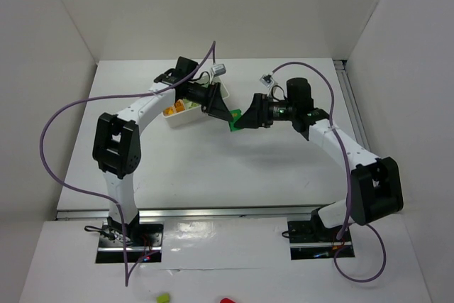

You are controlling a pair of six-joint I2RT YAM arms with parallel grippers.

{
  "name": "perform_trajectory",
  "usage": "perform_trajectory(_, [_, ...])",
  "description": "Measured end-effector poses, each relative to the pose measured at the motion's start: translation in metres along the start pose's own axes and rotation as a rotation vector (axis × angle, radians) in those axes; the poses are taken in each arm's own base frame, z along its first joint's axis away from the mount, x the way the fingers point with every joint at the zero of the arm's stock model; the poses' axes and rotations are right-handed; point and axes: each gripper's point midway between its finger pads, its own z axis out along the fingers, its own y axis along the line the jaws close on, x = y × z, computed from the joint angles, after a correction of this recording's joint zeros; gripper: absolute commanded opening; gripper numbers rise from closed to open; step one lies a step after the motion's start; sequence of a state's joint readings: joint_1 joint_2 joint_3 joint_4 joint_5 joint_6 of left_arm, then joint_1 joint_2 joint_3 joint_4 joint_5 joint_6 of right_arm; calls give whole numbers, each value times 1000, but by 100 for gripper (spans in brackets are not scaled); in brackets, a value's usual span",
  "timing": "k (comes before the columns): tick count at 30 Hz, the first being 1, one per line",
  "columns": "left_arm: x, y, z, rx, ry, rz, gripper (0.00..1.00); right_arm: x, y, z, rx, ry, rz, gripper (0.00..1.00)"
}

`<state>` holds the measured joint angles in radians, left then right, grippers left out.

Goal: Sort the legos into containers by color

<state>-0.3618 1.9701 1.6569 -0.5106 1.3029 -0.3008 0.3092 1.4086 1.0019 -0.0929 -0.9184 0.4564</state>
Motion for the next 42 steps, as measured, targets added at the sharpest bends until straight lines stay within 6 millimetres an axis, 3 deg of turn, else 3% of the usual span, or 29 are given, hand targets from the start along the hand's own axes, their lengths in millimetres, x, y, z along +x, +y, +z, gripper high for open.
perform_trajectory(14, [1,-12,-2,40,5,53,0,-2,9,4,-143,-22,13,50])
perform_trajectory(19, [0,-17,-5,53,3,64,0,-2,14,5,-195,-16,33,21])
perform_trajectory(23, [-1,-15,-5,37,-2,79,0,-4,8,3,-169,-31,23,10])
perform_trajectory(27, [-1,-12,-1,18,-2,90,0,-7,2,-9,-93,-85,9,6])
perform_trajectory(32, [-5,-11,-13,10,-25,75,0,-26,-39,-48,133,-253,62,4])
perform_trajectory(36, [-9,-5,-20,-24,-46,48,0,-28,-58,-57,246,-297,97,4])
perform_trajectory(40, [-24,20,-26,-215,-107,-25,0,-20,-77,-61,348,-296,131,4])
perform_trajectory(42, [-44,35,-36,-358,-164,-68,0,-17,-84,-63,385,-293,139,4])
